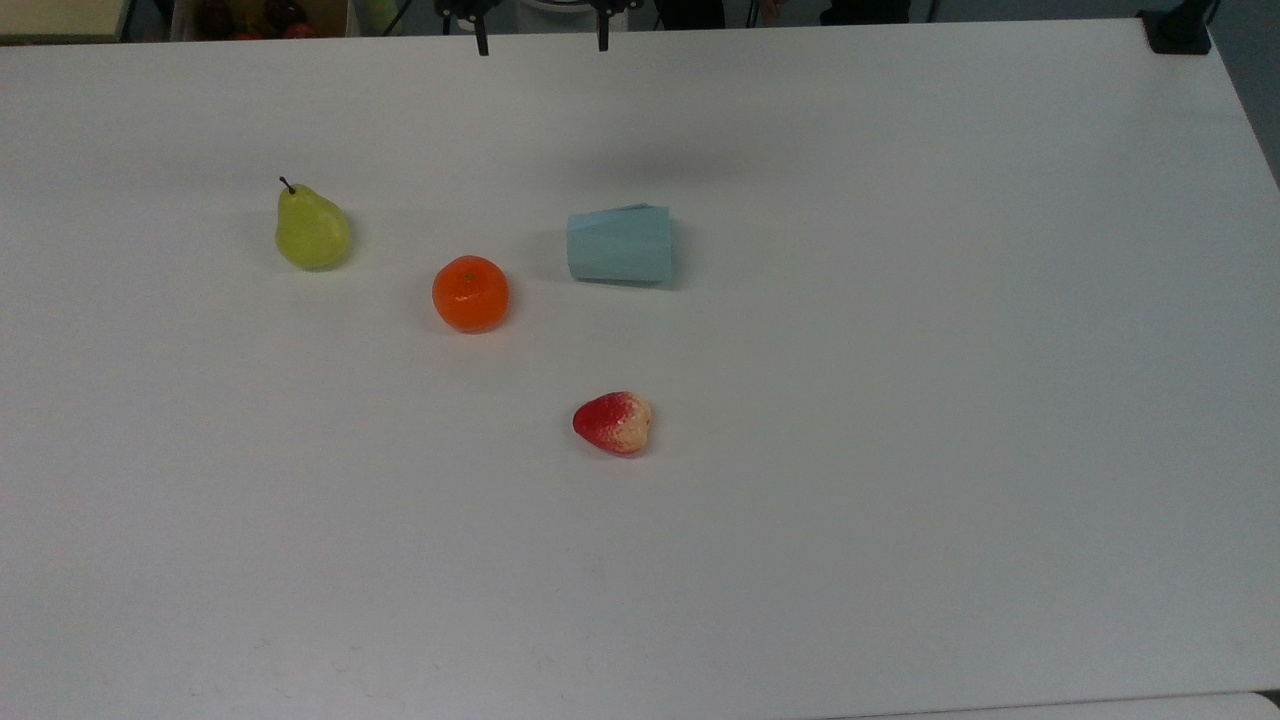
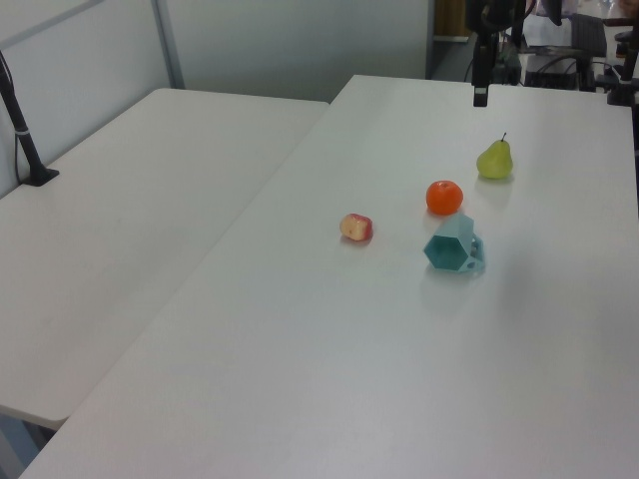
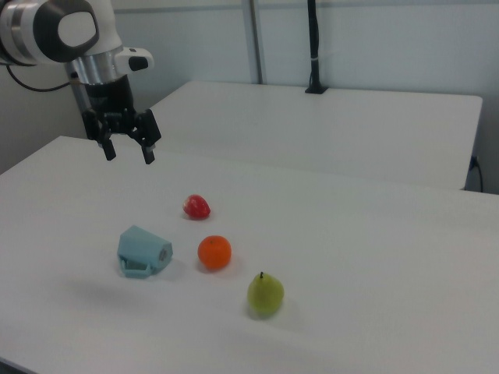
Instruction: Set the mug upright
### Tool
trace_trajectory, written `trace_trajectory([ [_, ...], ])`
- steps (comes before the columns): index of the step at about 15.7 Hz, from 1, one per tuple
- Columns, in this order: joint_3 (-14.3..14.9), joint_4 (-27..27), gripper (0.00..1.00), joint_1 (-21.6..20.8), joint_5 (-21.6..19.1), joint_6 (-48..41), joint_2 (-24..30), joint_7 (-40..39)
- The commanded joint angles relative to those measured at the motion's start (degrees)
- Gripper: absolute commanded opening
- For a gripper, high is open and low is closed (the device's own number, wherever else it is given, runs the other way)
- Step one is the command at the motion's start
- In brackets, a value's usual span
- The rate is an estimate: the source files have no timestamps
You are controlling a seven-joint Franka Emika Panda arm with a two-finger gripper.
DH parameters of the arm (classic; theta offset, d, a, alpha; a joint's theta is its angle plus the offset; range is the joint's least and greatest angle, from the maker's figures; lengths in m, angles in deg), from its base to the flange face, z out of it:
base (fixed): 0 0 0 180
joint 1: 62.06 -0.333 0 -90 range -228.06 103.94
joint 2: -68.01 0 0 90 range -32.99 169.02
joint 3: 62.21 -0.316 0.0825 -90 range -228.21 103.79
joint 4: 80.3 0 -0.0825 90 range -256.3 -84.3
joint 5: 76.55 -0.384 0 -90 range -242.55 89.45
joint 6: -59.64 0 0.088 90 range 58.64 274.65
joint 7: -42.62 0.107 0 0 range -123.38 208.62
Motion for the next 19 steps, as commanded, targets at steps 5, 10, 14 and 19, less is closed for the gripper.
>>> trace_trajectory([
  [5, -0.8, -0.6, 1.0, -9.9, 11.9, -4.3, -2.4, 6.9],
  [10, -4.9, -0.6, 1.0, -14.8, 21.0, -5.1, -8.1, 20.0],
  [14, -5.3, -0.7, 1.0, -19.6, 29.6, -5.8, -14.4, 30.9],
  [19, -5.3, -0.6, 1.0, -22.4, 36.7, -5.6, -21.8, 38.0],
])
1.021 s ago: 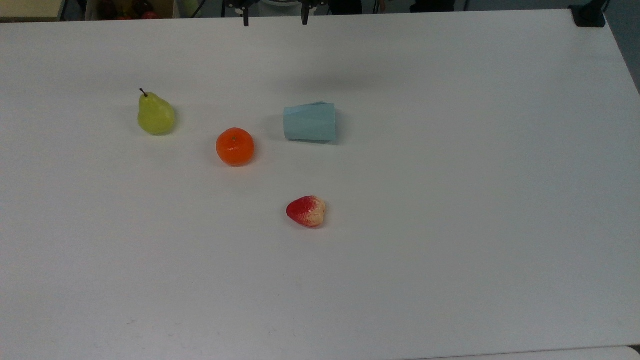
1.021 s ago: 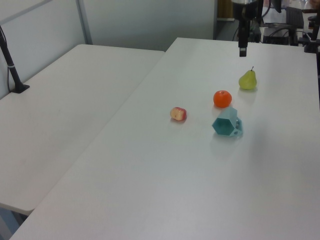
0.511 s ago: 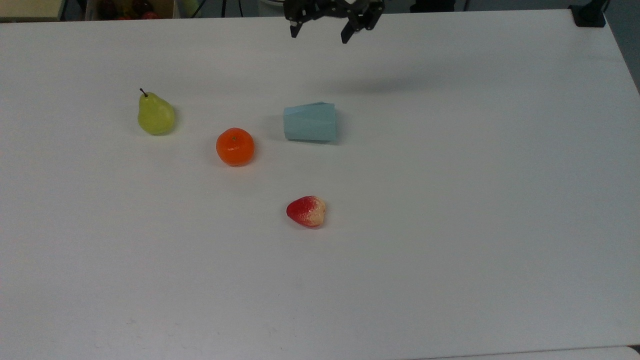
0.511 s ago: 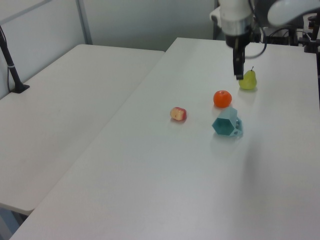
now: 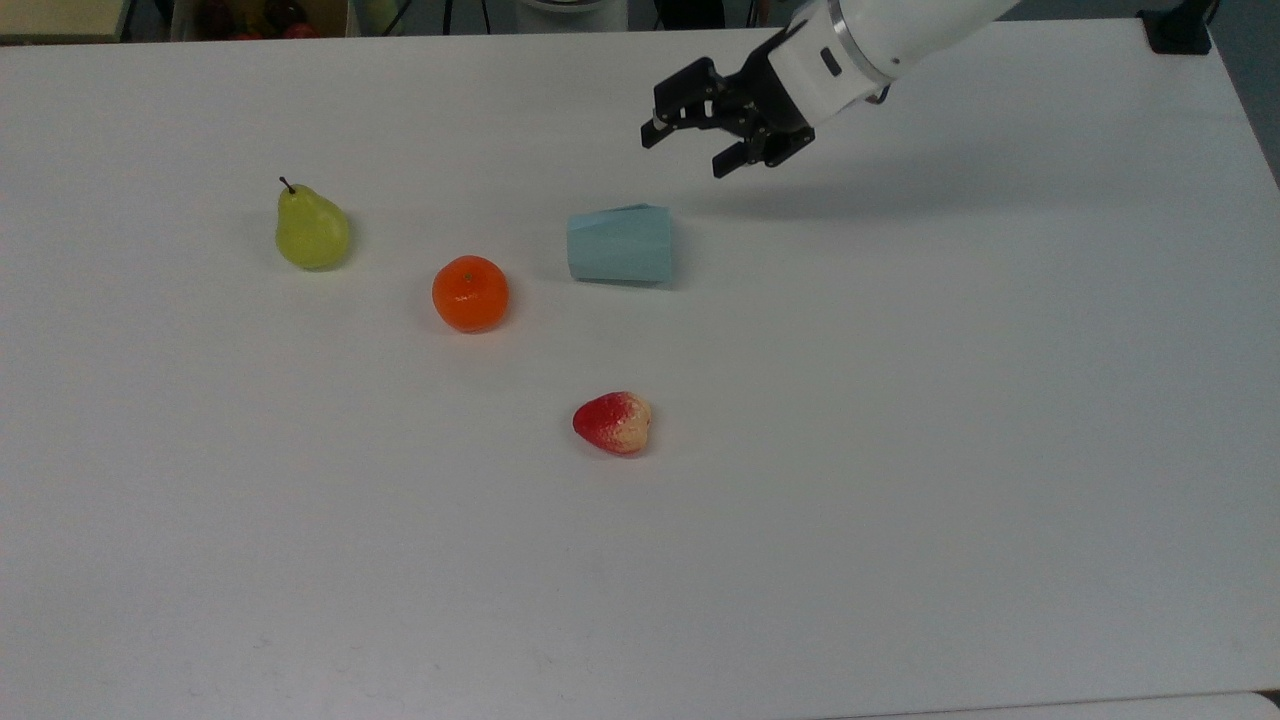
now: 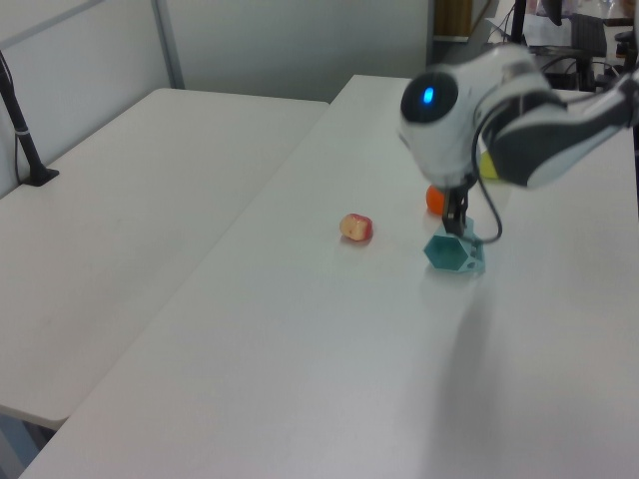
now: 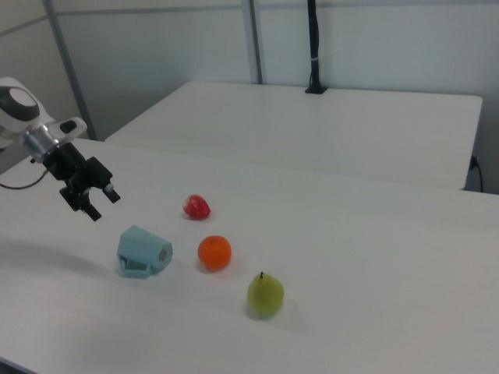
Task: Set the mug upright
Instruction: 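Move the gripper down to the light blue mug lying on its side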
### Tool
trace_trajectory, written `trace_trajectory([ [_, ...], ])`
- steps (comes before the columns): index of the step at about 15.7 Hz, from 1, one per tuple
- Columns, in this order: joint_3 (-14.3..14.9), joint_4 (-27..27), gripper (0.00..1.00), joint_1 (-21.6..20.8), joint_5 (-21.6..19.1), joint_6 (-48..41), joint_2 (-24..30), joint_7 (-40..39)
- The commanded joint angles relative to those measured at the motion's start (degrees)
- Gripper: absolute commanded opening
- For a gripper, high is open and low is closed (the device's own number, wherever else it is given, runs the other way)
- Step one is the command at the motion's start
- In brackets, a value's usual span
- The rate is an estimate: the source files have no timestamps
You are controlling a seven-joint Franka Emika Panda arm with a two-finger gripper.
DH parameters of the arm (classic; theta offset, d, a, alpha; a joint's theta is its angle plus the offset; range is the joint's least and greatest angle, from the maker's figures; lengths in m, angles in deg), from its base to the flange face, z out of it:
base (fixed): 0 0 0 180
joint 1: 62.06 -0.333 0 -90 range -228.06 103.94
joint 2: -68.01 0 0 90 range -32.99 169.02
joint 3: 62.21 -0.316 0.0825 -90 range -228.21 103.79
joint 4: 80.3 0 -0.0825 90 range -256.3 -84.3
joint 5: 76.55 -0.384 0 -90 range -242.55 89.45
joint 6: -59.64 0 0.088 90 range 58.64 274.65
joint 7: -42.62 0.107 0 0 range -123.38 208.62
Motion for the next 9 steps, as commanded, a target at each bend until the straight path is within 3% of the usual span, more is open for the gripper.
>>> trace_trajectory([
  [1, 0.3, 0.9, 0.97, -1.7, 4.7, -1.6, -5.3, 5.1],
  [4, 0.3, 0.9, 0.95, -1.5, 8.3, -1.3, -9.1, 10.9],
  [9, 1.1, 0.7, 0.8, -0.6, 11.6, -1.2, -11.8, 18.2],
])
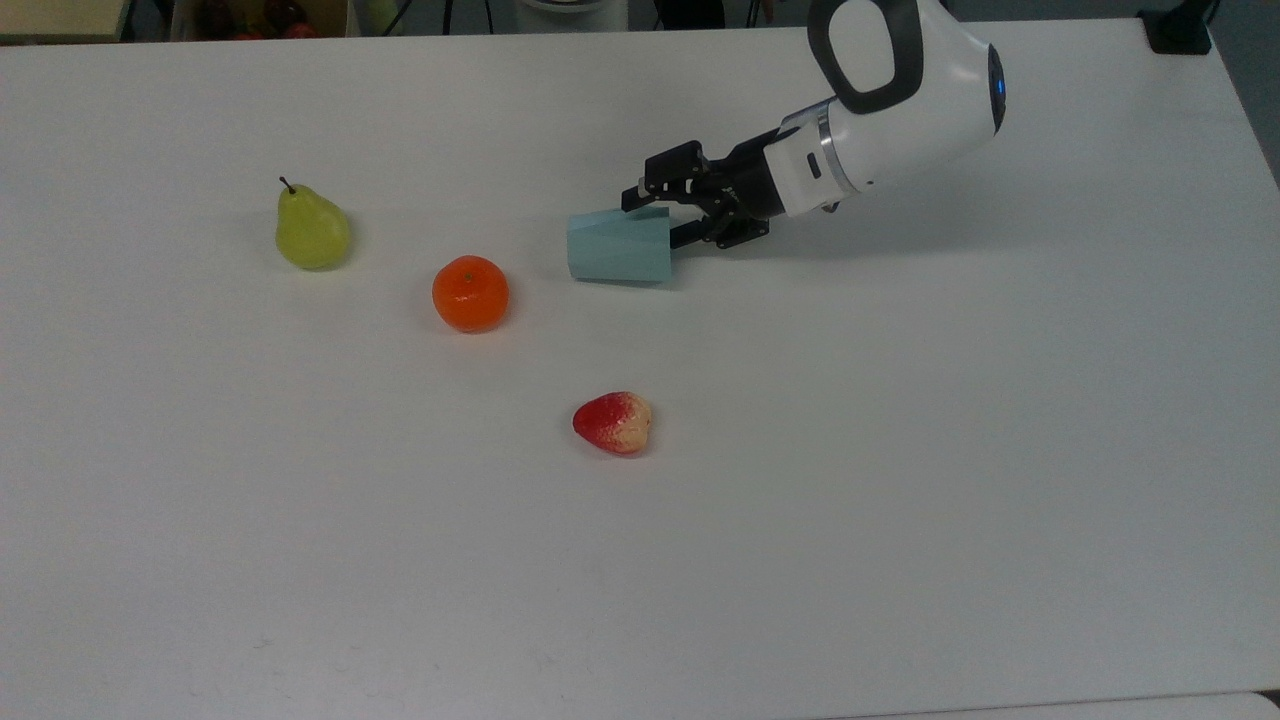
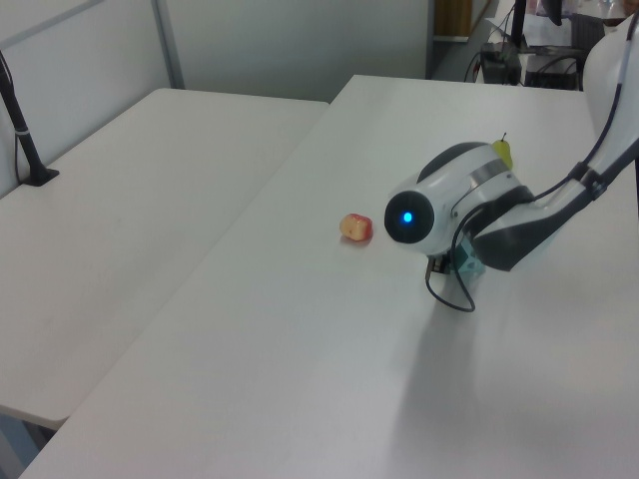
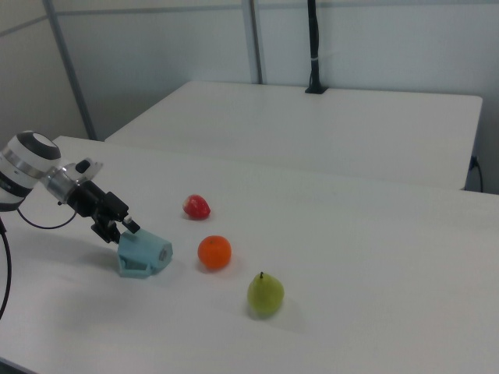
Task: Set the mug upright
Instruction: 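Move the gripper down to the light blue mug lying on its side, then close the gripper on the mug's rim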
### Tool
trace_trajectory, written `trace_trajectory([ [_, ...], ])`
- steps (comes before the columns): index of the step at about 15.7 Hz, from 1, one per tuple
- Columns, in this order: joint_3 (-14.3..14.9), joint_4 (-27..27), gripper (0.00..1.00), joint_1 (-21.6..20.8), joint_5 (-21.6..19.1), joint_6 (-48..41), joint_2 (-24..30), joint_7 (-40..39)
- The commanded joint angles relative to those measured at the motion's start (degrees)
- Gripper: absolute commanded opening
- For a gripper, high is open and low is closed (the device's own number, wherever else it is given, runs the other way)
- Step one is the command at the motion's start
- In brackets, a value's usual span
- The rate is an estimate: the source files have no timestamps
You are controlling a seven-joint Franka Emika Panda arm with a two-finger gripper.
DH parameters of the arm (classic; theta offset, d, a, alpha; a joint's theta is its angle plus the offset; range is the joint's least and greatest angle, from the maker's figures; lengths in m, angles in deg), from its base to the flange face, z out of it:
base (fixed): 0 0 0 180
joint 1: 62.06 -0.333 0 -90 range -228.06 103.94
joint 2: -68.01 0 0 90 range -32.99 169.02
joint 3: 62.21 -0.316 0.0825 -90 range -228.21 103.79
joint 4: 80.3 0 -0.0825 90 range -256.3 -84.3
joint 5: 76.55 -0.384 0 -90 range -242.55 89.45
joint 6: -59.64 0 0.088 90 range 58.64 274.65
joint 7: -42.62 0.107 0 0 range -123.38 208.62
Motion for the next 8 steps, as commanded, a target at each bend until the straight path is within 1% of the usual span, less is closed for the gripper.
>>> trace_trajectory([
  [1, 0.8, 0.5, 0.77, 1.0, 1.5, -1.3, -0.9, 2.7],
  [8, 0.7, 0.2, 0.2, 3.1, 1.5, -1.8, -0.2, 1.2],
])
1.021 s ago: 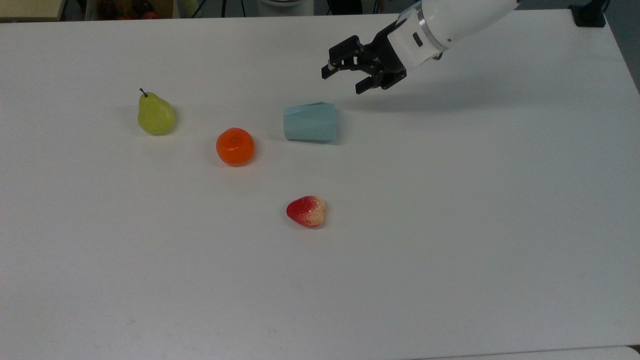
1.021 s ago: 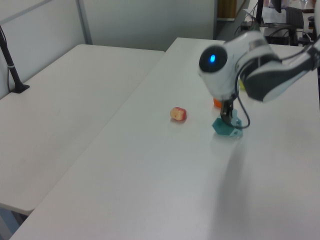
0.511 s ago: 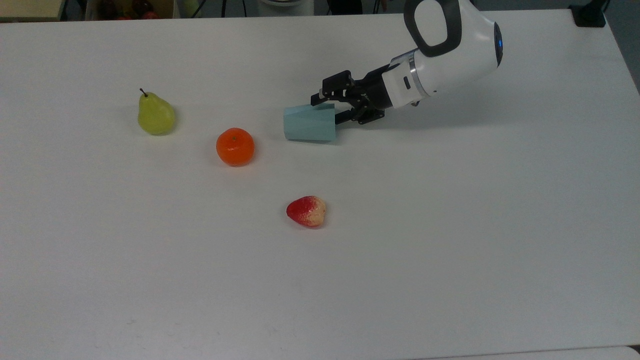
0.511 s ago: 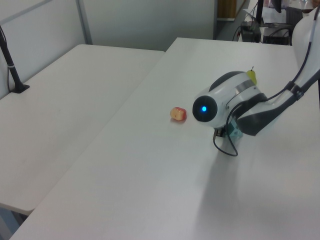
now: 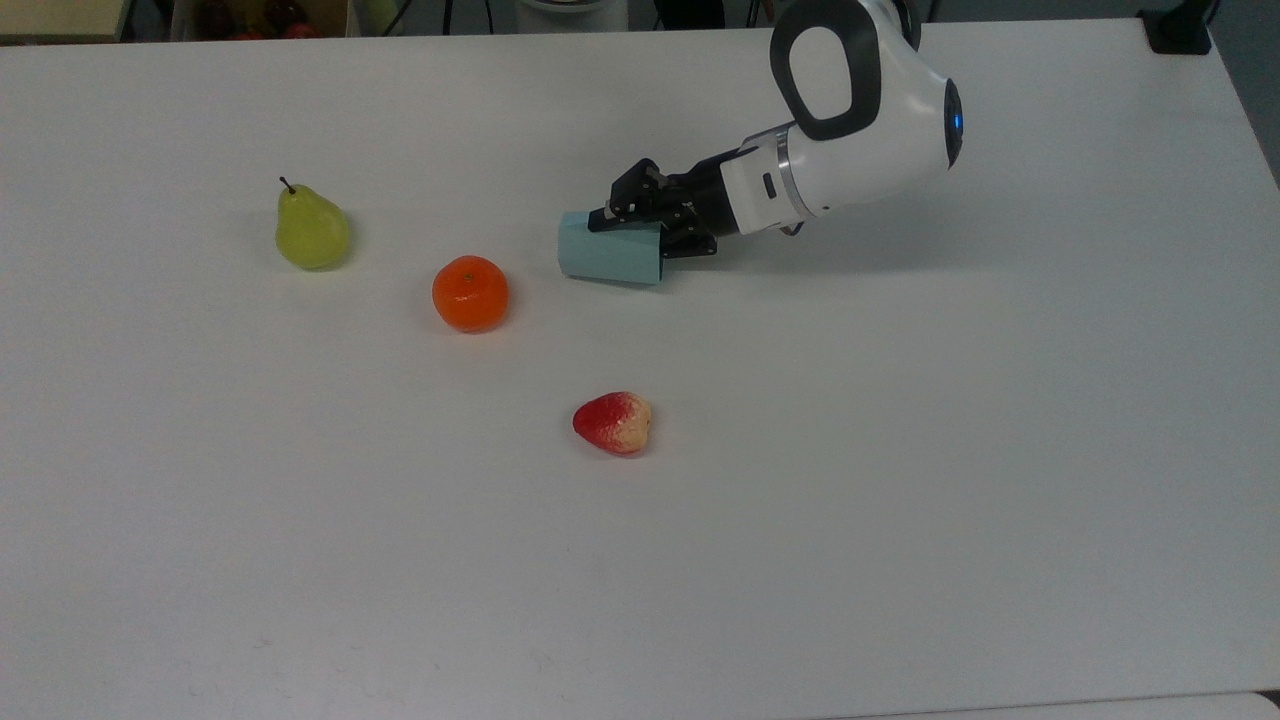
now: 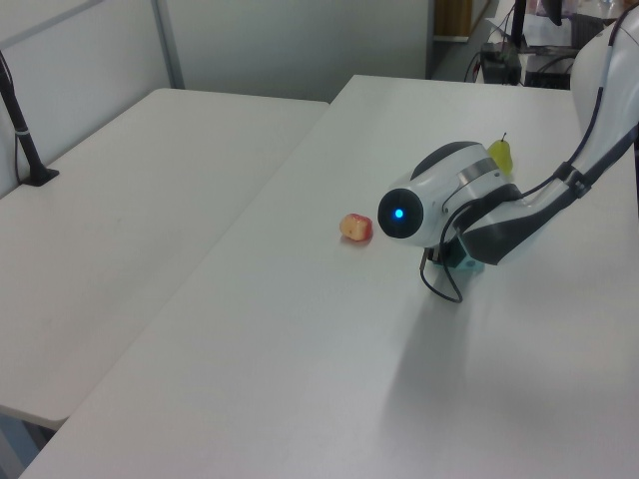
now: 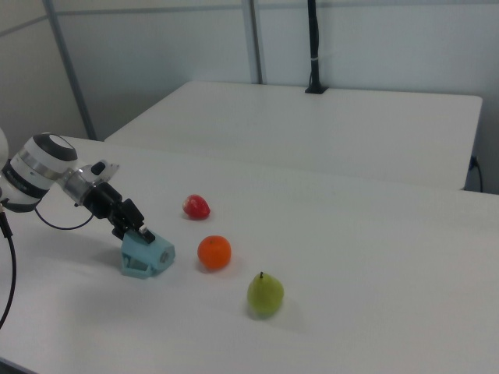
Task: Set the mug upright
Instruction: 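Close the gripper on the mug's rim, then lift and rotate the mug so its base faces the table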
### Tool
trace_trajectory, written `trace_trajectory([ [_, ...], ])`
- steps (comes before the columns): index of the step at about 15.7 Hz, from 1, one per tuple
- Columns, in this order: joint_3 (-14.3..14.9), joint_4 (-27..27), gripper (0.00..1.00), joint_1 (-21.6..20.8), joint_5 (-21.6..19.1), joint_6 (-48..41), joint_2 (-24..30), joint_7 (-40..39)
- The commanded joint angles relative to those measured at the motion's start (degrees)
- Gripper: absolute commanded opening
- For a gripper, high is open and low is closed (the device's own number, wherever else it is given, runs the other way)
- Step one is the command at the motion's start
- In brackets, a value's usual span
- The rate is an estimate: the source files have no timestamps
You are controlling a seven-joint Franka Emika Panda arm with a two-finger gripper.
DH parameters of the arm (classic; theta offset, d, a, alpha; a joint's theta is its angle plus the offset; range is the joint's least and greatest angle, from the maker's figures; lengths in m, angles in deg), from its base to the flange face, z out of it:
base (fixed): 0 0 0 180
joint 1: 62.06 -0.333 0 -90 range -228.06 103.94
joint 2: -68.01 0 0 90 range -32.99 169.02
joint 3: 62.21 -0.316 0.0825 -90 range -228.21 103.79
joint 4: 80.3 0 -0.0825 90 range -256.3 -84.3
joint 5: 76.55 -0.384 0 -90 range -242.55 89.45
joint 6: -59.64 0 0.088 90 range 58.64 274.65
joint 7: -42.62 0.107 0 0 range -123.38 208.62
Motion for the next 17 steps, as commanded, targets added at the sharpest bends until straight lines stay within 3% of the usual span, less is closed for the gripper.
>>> trace_trajectory([
  [1, -0.1, 0.0, 0.12, 0.6, -0.1, -1.1, 1.2, -1.5],
  [3, -0.1, 0.1, 0.0, 0.8, -0.5, -1.2, 2.7, -3.1],
  [7, -0.1, 0.2, 0.0, 2.2, -1.9, -2.4, 5.3, -7.8],
  [11, -0.1, 1.2, 0.0, 3.9, -6.1, -1.3, 7.5, -11.5],
  [17, -0.3, 2.0, 0.0, 10.0, -26.4, 11.1, 13.0, -27.6],
])
